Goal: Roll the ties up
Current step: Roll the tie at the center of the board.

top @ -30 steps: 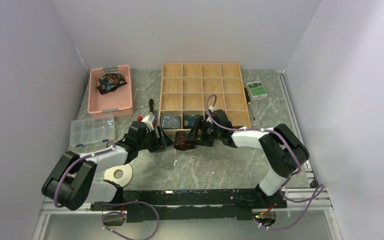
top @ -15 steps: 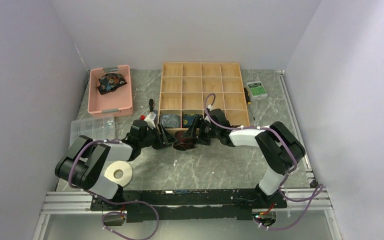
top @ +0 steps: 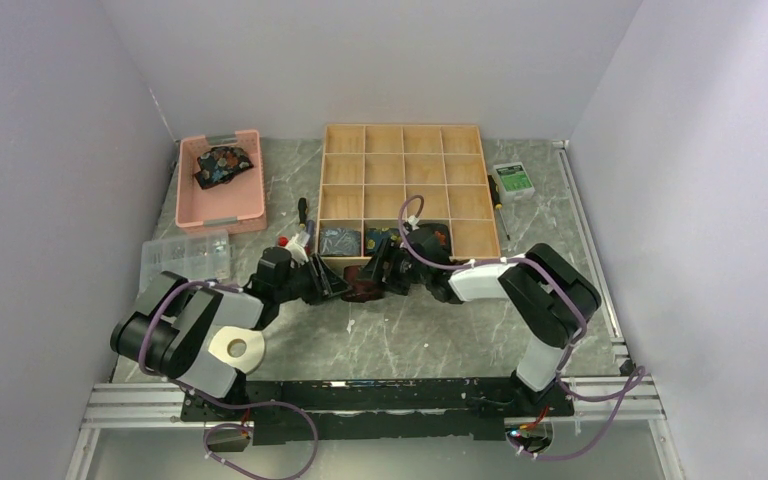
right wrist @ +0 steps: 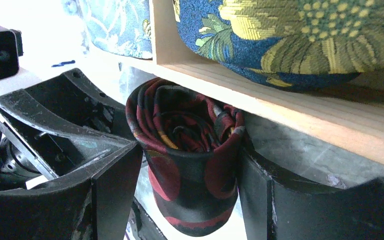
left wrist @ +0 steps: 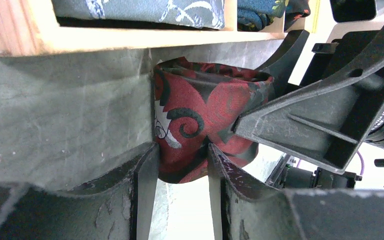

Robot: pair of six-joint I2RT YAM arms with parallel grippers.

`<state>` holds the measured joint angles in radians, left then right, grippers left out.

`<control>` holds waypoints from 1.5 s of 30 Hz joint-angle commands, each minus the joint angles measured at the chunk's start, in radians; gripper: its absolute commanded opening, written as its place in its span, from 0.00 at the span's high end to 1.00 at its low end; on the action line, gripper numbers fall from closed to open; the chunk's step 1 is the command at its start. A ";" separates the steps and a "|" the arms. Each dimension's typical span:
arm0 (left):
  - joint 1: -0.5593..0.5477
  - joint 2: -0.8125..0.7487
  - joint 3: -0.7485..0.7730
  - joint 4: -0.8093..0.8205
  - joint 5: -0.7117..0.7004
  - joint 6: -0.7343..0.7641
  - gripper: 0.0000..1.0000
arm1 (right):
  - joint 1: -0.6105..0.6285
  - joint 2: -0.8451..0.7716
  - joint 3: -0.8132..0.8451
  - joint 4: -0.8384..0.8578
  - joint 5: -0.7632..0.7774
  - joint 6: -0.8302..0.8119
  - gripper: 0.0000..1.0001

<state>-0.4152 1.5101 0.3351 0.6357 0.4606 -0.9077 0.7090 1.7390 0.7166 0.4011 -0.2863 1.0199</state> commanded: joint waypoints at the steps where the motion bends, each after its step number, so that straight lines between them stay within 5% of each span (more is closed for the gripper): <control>1: 0.001 0.013 -0.022 0.068 0.037 -0.006 0.56 | 0.027 0.070 -0.009 0.032 0.024 0.058 0.30; 10: 0.001 -0.001 -0.049 0.099 0.036 -0.022 0.55 | 0.055 0.089 0.012 0.011 0.039 0.040 0.29; 19: 0.003 -0.297 0.000 -0.267 -0.106 0.048 0.47 | 0.057 0.046 -0.007 -0.035 0.047 -0.072 0.24; 25: 0.004 -0.360 0.034 -0.382 -0.141 0.093 0.46 | 0.056 0.012 0.001 -0.081 0.064 -0.103 0.21; 32: 0.004 -0.470 0.038 -0.493 -0.172 0.126 0.45 | 0.050 -0.105 0.047 -0.247 0.106 -0.179 0.16; 37: 0.004 -0.617 0.035 -0.630 -0.219 0.146 0.41 | 0.031 -0.219 0.034 -0.347 0.152 -0.253 0.01; 45: 0.004 -0.671 0.007 -0.627 -0.249 0.107 0.30 | 0.001 -0.370 -0.020 -0.344 0.168 -0.323 0.00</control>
<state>-0.4110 0.8196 0.3428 -0.0025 0.2363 -0.7944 0.7231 1.4235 0.7235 0.0502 -0.1375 0.7593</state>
